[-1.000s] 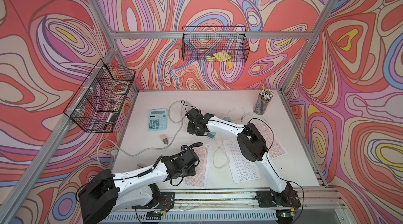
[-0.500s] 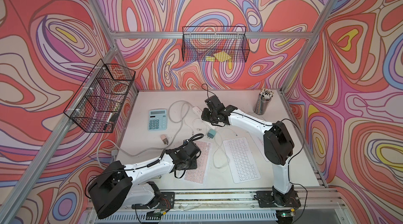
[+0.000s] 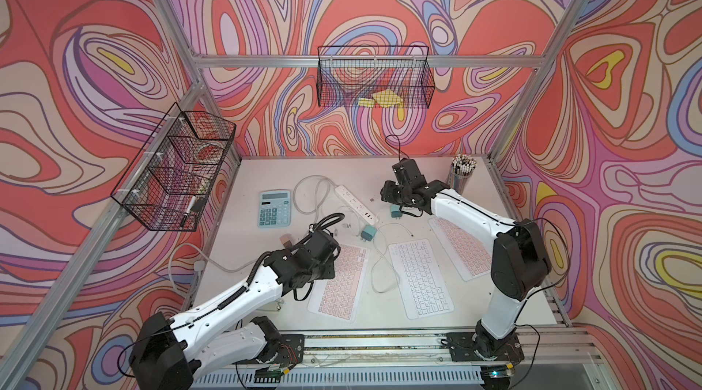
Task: Unplug the wireless keyboard
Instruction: Adjust the keyboard at the center of the board, then reset both arms
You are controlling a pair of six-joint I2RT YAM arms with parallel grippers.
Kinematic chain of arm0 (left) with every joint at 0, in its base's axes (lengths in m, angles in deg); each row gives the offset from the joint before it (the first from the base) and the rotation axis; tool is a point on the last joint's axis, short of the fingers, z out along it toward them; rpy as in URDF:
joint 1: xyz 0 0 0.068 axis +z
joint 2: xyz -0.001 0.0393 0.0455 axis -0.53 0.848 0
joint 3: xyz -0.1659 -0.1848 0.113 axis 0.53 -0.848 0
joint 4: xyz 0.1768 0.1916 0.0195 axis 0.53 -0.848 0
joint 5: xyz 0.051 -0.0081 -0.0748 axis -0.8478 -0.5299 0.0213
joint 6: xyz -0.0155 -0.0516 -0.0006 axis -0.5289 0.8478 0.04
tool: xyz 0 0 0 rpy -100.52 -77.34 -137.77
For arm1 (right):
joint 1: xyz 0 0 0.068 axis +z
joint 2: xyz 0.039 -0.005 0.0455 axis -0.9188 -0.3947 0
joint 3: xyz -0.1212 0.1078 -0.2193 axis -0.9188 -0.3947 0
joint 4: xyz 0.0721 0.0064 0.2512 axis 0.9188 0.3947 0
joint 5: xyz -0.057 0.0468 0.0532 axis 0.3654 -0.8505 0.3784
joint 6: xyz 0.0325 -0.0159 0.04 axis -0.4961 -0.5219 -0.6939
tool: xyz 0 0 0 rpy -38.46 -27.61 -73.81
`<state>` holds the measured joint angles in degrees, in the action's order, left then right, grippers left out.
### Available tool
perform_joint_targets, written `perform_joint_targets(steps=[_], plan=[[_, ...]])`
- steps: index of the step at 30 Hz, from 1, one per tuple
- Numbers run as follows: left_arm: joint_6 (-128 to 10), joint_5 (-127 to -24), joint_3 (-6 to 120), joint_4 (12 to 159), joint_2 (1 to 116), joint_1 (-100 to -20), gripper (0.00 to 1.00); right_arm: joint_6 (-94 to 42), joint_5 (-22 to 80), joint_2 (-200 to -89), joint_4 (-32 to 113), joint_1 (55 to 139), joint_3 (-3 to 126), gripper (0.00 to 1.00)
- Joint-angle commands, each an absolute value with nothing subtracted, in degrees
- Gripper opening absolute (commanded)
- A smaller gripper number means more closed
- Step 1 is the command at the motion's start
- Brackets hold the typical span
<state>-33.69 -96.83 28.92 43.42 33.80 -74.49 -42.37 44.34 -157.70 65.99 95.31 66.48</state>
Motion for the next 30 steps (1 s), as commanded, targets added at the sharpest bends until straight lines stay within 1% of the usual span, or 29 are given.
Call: perform_joint_targets(steps=[1, 4, 6, 7, 9, 11, 13, 16, 21, 24, 27, 30], plan=[[-39.62, -98.03, 31.4, 40.41, 32.47, -70.38, 0.49, -35.02, 42.96, -153.3, 61.14, 93.83, 63.37, 0.59], [-43.77, -97.17, 32.03, 45.42, 31.14, -65.46, 0.55, -31.22, 42.2, -150.54, 57.32, 91.83, 59.83, 0.64], [-46.83, -96.95, 31.19, 51.55, 30.32, -62.0, 0.61, -28.13, 44.13, -149.07, 55.41, 90.82, 57.76, 0.67], [-47.77, -96.89, 30.42, 54.4, 30.26, -60.58, 0.67, -26.97, 45.44, -148.59, 54.71, 90.52, 56.85, 0.7], [-49.65, -95.22, 28.9, 61.57, 31.17, -56.38, 0.81, -24.34, 49.16, -147.38, 53.3, 89.72, 54.64, 0.74], [-50.52, -93.59, 28.39, 66.32, 33.45, -52.51, 0.91, -23.01, 51.98, -145.88, 50.67, 88.74, 51.67, 0.8], [-51.59, -92.05, 28.05, 71.3, 36.43, -48.91, 0.98, -22.5, 53.31, -144.1, 46.33, 87.42, 47.53, 0.89], [-53.89, -94.81, 27.05, 77.24, 40.02, -45.99, 0.99, -22.68, 54.23, -141.61, 40.84, 85.08, 41.9, 0.98], [-57.21, -97.74, 26.14, 82.78, 44.32, -41.24, 0.99, -21.9, 60.76, -138.72, 33.47, 83.9, 34.01, 0.98], [-62.72, -102.0, 22.5, 90.53, 44.82, -39.78, 0.99, -21.8, 65.47, -137.76, 27.48, 83.24, 29.39, 0.98], [-63.19, -104.66, 19.28, 95.83, 45.03, -35.74, 0.99, -22.67, 70.95, -137.99, 25.65, 82.22, 27.23, 0.98], [-65.88, -104.46, 16.34, 103.61, 48.51, -32.92, 0.99, -23.42, 72.56, -137.43, 24.61, 81.13, 25.47, 0.98]])
